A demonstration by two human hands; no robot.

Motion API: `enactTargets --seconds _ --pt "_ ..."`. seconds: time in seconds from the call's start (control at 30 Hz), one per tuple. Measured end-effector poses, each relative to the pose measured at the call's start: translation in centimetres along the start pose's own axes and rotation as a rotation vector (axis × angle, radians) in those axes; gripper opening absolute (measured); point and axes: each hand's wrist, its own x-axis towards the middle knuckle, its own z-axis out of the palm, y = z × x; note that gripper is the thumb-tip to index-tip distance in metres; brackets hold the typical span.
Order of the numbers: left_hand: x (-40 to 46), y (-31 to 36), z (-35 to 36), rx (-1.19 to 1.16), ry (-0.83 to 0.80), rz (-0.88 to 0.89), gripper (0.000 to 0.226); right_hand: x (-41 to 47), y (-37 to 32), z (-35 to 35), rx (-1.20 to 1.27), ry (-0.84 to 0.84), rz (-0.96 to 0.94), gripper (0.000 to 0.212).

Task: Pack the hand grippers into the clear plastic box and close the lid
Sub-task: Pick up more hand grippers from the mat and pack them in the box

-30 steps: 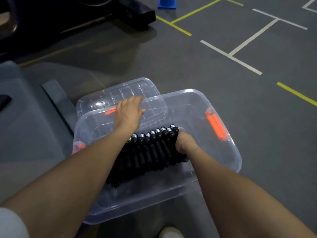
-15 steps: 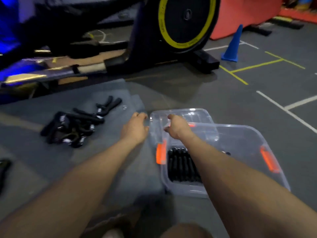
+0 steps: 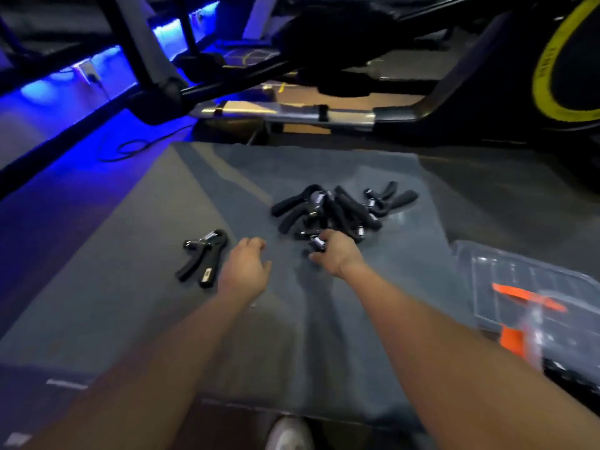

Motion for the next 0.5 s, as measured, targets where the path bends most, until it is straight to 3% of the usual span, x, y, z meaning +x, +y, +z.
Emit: enactTargets --seconds 0.23,0.37,0.5 --pt "2.9 -9.7 -0.2 0.004 0.046 -0.228 0.036 5.8 -4.2 8.5 -0.177 0.021 -0.083 0.037" --pt "4.6 -10.6 1.5 -0.022 0.019 -0.283 0.039 7.5 -3.4 9.6 -0.352 0.228 -0.115 0.033" --pt "5.8 -10.6 2.5 -0.054 0.095 -0.341 0.045 8.4 -2.0 9.3 -0.451 0.425 -0.082 0.032"
